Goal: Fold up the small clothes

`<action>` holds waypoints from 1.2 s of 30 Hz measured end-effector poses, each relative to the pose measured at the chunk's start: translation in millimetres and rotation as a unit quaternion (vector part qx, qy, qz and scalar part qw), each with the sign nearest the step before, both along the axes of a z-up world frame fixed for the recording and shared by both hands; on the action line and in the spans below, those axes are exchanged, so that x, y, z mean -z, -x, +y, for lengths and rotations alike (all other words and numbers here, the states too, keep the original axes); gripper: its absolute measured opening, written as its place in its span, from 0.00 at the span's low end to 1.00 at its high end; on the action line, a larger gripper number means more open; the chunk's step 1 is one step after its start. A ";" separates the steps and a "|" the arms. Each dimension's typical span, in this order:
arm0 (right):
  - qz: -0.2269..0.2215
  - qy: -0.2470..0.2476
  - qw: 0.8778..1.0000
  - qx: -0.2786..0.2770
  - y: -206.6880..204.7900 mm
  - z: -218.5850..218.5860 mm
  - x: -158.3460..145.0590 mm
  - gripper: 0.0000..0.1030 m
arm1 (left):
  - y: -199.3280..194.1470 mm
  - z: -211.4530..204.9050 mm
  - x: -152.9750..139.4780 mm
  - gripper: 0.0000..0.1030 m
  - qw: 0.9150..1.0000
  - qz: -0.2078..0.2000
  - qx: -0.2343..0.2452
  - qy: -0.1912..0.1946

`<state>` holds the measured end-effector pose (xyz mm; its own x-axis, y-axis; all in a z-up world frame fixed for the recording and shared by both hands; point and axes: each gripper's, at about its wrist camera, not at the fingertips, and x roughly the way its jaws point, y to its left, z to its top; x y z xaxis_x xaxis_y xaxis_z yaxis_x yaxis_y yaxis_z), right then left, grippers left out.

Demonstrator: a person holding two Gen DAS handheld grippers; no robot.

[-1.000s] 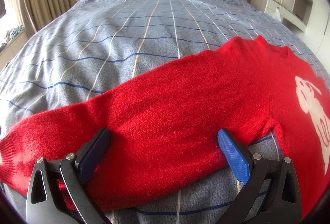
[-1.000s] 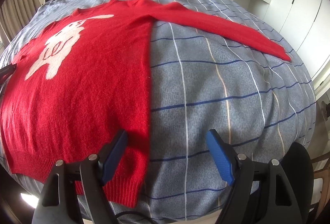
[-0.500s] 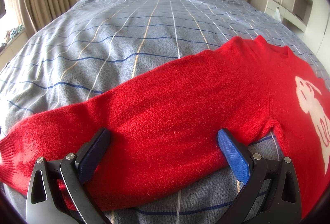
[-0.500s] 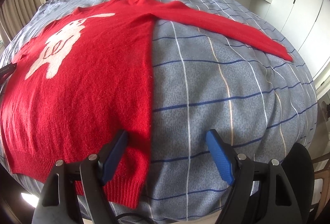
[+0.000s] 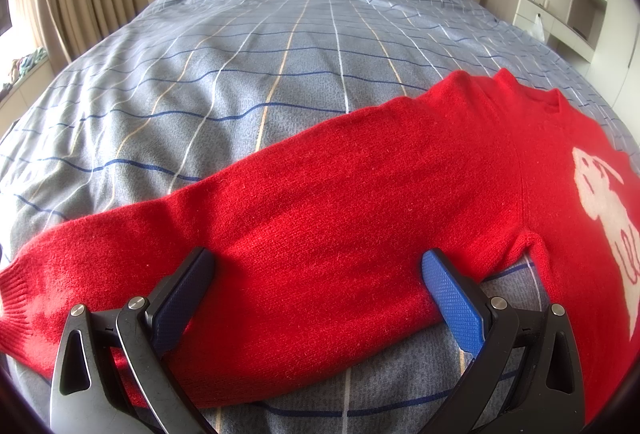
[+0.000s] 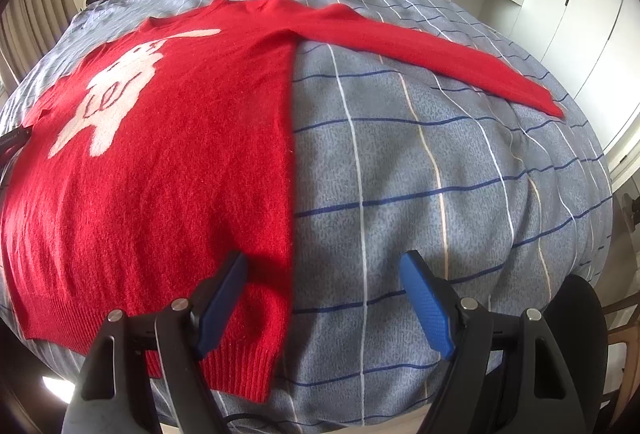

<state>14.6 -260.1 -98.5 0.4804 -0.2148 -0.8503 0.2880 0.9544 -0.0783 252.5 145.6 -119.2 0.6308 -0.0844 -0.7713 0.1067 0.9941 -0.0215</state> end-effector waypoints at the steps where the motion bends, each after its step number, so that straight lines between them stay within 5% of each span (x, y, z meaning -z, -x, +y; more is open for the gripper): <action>1: -0.001 0.001 1.000 -0.001 -0.1 0.5 -0.4 0.76 | -0.2 -0.1 0.0 1.00 1.000 0.000 0.000 0.000; 36: -0.006 0.005 1.000 -0.012 0.1 4.6 0.6 0.76 | 0.1 0.1 0.0 1.00 1.000 0.000 0.000 0.000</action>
<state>14.5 -255.5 -99.1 0.4951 -0.2115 -0.8427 0.2665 0.9601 -0.0844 252.4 145.6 -119.2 0.6309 -0.0845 -0.7713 0.1067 0.9941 -0.0217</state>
